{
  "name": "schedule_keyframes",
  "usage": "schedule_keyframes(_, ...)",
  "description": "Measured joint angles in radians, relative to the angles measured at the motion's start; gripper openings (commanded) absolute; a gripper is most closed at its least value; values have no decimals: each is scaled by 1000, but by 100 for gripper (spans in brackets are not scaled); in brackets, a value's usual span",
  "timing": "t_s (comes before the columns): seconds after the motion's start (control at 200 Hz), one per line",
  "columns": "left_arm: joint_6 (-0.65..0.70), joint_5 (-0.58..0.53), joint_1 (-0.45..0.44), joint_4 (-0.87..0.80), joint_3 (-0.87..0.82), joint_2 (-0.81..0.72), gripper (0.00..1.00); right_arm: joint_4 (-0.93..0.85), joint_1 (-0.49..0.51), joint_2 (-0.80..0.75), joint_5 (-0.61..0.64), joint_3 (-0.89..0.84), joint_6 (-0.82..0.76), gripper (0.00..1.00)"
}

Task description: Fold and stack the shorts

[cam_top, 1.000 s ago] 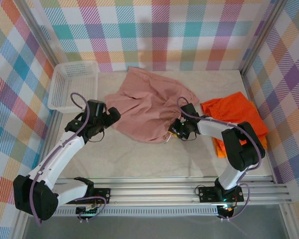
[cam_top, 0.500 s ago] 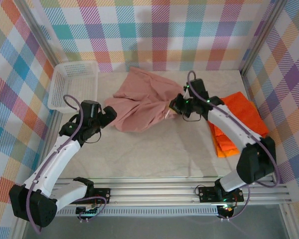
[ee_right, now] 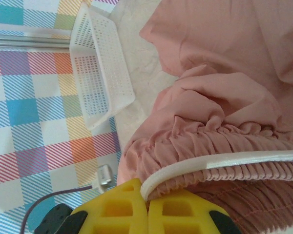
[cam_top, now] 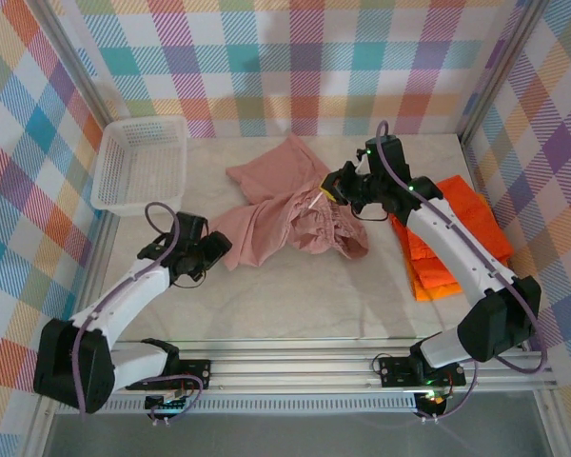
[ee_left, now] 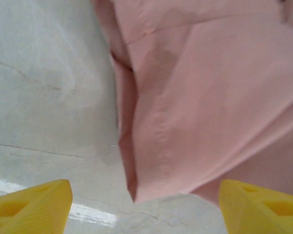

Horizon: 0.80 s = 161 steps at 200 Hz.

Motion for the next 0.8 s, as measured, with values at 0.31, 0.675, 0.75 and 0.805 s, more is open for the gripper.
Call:
schedule_keyframes(0.31, -21, 0, -52, 124, -2, 150, 64, -3, 0, 0, 0, -28, 5, 0)
schedule_keyframes(0.675, 12, -38, -64, 85, 98, 271, 0, -11, -18, -18, 19, -101, -32, 0)
schedule_keyframes(0.75, 47, -55, -50, 17, 185, 262, 0, -32, -32, -34, 32, -134, -59, 0)
schedule_keyframes(0.805, 73, -70, -29, -36, 254, 238, 0, -50, -42, -47, 45, -160, -84, 0)
